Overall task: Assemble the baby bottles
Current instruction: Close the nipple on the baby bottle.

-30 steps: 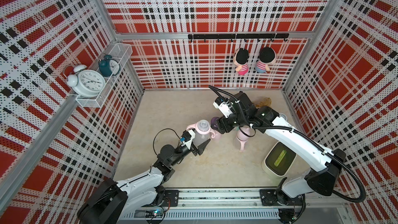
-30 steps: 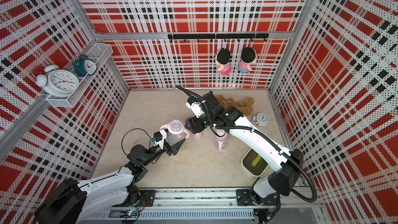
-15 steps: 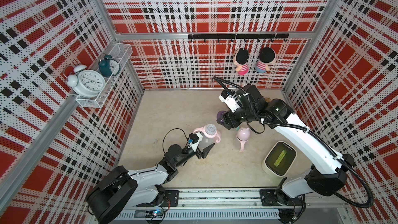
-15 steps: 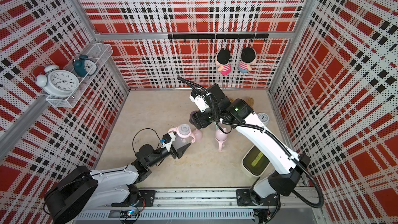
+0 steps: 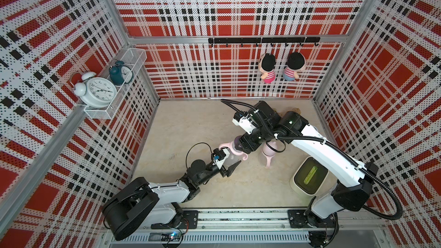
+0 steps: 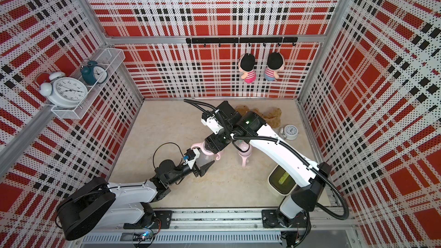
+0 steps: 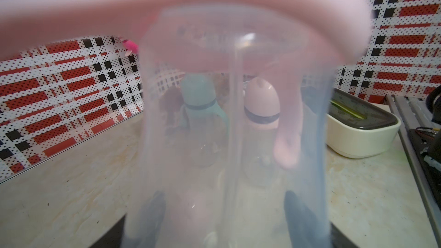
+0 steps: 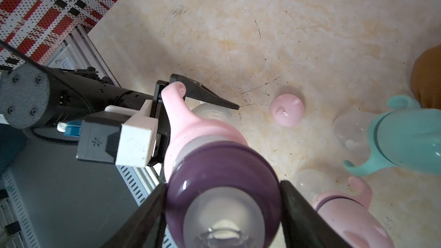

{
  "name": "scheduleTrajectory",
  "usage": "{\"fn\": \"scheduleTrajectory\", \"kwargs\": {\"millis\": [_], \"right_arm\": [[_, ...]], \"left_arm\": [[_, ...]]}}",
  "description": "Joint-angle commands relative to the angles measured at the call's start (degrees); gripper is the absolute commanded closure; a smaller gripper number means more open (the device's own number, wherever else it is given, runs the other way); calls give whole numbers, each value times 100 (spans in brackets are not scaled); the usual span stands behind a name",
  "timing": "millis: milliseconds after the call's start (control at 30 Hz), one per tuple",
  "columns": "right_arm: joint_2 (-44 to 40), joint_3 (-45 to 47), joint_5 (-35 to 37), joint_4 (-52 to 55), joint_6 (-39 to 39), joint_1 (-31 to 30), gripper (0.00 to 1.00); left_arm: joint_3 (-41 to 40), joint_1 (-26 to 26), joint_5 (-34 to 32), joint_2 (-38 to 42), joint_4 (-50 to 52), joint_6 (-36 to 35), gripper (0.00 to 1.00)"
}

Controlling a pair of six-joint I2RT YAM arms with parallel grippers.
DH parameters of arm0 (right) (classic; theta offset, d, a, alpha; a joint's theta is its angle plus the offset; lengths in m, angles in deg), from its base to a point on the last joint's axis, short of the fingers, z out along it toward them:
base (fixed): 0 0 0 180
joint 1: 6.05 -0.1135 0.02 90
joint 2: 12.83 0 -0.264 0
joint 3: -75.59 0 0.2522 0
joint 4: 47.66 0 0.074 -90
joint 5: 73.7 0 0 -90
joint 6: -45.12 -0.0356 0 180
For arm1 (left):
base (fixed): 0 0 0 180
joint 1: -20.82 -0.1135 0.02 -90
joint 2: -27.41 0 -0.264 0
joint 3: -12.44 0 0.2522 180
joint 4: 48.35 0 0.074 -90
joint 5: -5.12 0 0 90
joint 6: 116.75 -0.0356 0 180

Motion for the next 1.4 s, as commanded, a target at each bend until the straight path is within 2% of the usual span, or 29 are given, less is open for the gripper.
{"fn": "scheduleTrajectory", "kwargs": {"millis": [0,567,700,900,1100,1267,1367], "right_arm": [[127,-129,-157,151,121,-47,45],[415,104,-476,168,218,-104,45],[455,88,-407,191,108,-108,45],[880,-343,-127,92,-1018,-108,44],[830,-23,-225,-521,-2515,-108,45],[910,-23,-118,-663,-3228,-138,38],[873,-99,-55,-726,-3335,-183,32]], "left_arm": [[95,55,-46,-26,-445,-100,100],[-88,161,-326,-108,-713,-256,100],[-55,161,-657,-95,-728,-173,100],[6,452,-2002,-18,-732,-130,100],[34,798,-3207,-78,-969,-186,100],[117,1031,-3810,-267,-1185,-285,100],[166,1083,-3878,-394,-1183,-312,100]]}}
